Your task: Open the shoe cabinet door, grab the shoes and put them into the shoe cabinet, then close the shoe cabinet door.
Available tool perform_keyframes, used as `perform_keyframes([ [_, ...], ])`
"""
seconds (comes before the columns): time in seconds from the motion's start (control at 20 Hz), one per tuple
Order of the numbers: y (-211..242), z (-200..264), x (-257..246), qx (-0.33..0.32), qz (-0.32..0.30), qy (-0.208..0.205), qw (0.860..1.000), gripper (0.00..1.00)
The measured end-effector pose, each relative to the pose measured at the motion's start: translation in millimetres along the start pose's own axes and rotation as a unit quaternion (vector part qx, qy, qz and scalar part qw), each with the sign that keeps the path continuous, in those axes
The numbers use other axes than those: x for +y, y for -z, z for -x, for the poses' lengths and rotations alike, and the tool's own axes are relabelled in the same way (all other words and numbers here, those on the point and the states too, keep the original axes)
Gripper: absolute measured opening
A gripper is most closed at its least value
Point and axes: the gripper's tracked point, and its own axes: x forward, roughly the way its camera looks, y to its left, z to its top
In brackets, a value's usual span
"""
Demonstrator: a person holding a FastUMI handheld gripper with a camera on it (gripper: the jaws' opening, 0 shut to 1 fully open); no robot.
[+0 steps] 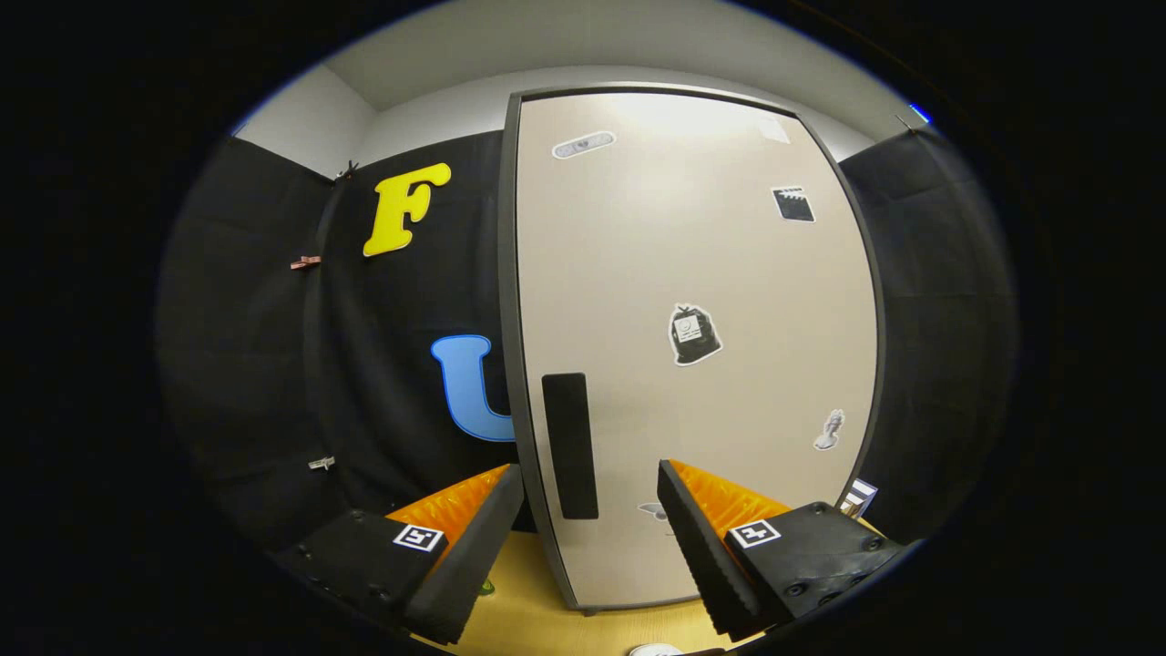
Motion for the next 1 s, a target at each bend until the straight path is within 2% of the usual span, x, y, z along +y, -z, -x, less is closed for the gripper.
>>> perform_keyframes([
  [0.35, 6.6, -46.4, 0.4, 0.001, -0.003, 0.016, 1.0, 0.96],
  [0.4, 7.5, -51.8, 0.3, 0.001, -0.003, 0.018, 1.0, 0.9],
  [0.45, 8.4, -55.7, 1.3, 0.001, -0.003, 0.019, 1.0, 0.79],
  [0.7, 11.6, -64.6, 3.2, 0.004, 0.002, 0.023, 1.0, 0.79],
  [0.75, 11.6, -67.6, 3.1, 0.001, 0.003, 0.026, 1.0, 0.63],
  [0.8, 11.4, -66.6, 1.6, 0.0, 0.006, 0.031, 1.0, 0.58],
  [0.9, 13.7, -66.5, 7.6, 0.004, 0.008, 0.022, 1.0, 0.6],
  [1.0, 12.9, -65.2, 8.3, 0.002, 0.015, 0.026, 1.0, 0.38],
])
